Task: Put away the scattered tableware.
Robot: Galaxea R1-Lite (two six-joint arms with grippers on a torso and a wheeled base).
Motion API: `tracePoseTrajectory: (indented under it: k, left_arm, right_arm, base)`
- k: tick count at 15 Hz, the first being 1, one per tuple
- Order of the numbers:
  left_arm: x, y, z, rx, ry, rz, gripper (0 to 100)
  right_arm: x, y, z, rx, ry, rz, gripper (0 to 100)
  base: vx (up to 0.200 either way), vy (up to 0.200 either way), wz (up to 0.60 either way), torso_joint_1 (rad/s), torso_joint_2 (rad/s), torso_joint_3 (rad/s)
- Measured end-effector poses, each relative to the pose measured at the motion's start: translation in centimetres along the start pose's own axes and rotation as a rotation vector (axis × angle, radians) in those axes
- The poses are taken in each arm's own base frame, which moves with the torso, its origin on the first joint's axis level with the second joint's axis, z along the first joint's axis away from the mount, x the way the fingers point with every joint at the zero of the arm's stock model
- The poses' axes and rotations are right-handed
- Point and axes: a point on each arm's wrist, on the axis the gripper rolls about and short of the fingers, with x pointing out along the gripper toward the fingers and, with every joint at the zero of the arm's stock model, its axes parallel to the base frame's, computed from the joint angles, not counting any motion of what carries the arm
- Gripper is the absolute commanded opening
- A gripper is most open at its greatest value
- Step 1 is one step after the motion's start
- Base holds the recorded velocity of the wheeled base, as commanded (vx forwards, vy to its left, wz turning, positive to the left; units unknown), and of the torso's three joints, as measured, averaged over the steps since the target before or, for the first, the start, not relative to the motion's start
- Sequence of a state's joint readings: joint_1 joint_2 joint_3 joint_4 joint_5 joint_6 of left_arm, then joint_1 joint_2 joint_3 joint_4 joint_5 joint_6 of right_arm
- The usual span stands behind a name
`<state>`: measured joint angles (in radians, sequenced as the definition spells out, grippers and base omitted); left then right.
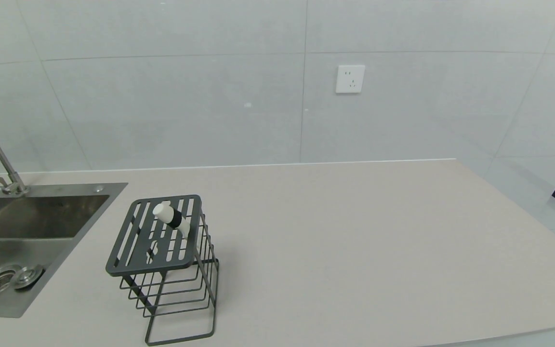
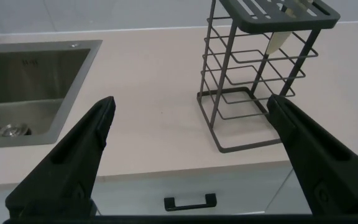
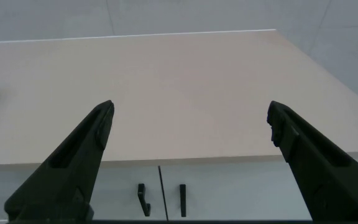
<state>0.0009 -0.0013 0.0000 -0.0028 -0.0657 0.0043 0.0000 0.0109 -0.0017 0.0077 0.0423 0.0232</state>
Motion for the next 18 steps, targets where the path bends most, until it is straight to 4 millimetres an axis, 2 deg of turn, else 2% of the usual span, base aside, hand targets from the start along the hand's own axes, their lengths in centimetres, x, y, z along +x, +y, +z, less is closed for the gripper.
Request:
tracePoseTrajectory:
  k: [18]
  left_arm:
    - [0.00,0.00,0.00,0.000,0.000,0.000,100]
  right_arm:
    - [0.00,0.00,0.00,-0.001,0.000,0.000,100]
  base:
    - [0.000,0.000,0.00,0.000,0.00,0.000]
